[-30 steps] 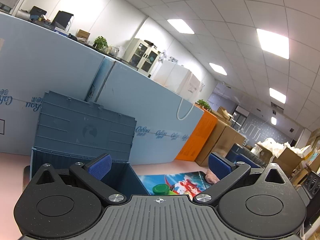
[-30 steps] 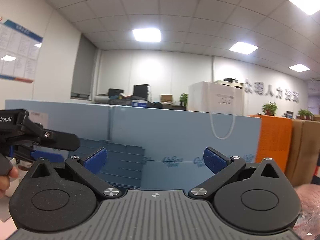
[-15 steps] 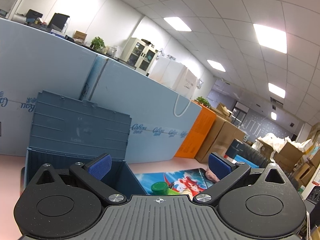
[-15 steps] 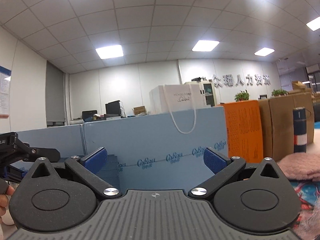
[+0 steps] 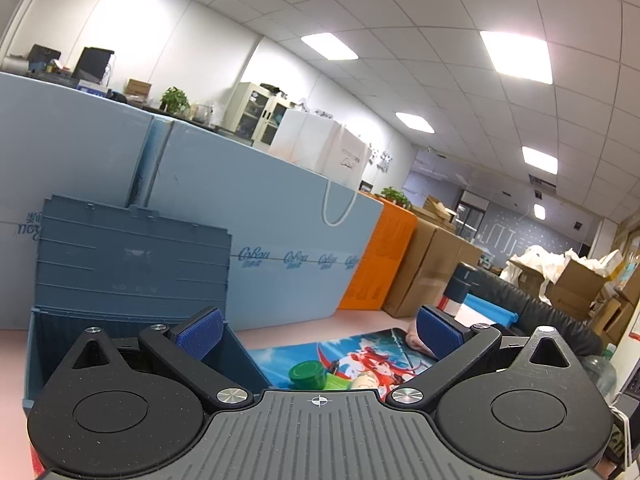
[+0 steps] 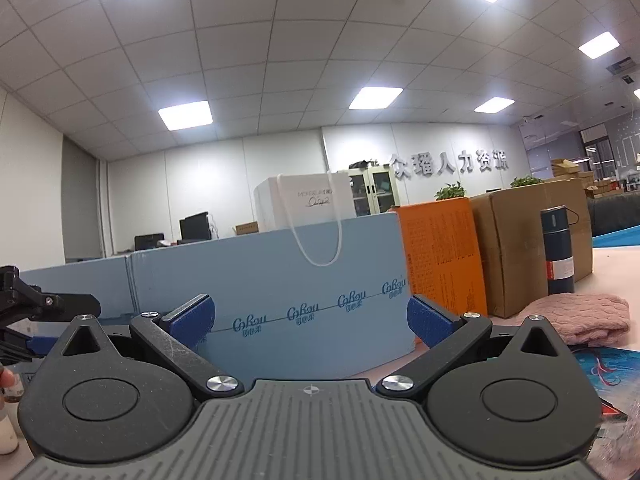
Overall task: Organize rigid objects
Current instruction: 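Withdraw the right tool from the crate back toward the mat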
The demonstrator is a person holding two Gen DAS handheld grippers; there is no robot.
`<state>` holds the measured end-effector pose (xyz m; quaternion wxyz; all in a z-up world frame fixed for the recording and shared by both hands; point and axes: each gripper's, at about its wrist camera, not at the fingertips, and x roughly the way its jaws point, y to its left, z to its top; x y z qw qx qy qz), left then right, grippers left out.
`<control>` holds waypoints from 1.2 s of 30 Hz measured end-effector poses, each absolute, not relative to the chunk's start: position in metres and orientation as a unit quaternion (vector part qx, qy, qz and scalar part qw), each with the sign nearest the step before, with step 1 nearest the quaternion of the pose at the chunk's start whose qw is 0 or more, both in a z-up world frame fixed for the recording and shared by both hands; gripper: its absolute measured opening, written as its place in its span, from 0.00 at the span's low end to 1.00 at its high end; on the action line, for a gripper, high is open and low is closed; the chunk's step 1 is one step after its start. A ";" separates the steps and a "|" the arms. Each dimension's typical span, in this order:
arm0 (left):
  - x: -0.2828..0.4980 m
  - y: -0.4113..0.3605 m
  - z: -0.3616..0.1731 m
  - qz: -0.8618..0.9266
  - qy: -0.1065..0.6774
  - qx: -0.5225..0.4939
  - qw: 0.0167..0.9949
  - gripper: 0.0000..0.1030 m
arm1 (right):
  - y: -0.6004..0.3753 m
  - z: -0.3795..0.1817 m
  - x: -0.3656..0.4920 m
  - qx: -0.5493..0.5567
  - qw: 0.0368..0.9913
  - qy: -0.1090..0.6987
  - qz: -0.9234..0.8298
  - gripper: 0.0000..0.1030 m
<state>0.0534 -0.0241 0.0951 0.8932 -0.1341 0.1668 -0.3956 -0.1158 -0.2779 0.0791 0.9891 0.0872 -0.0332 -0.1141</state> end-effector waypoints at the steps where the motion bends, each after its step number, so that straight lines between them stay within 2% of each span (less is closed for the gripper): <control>1: 0.052 -0.025 0.095 -0.395 0.165 -0.133 0.894 1.00 | -0.279 0.078 -0.118 0.086 0.988 -0.040 -0.122 1.00; 12: 0.026 -0.026 0.103 -0.356 0.119 -0.120 0.919 1.00 | -0.289 0.079 -0.146 0.070 0.987 -0.074 -0.126 1.00; 27: -0.036 -0.053 0.094 -0.310 0.112 -0.106 0.938 1.00 | -0.304 0.068 -0.194 0.100 0.980 -0.097 -0.143 1.00; 36: -0.038 -0.088 0.086 -0.330 0.100 -0.083 0.935 1.00 | -0.315 0.058 -0.187 0.104 0.979 -0.095 -0.145 1.00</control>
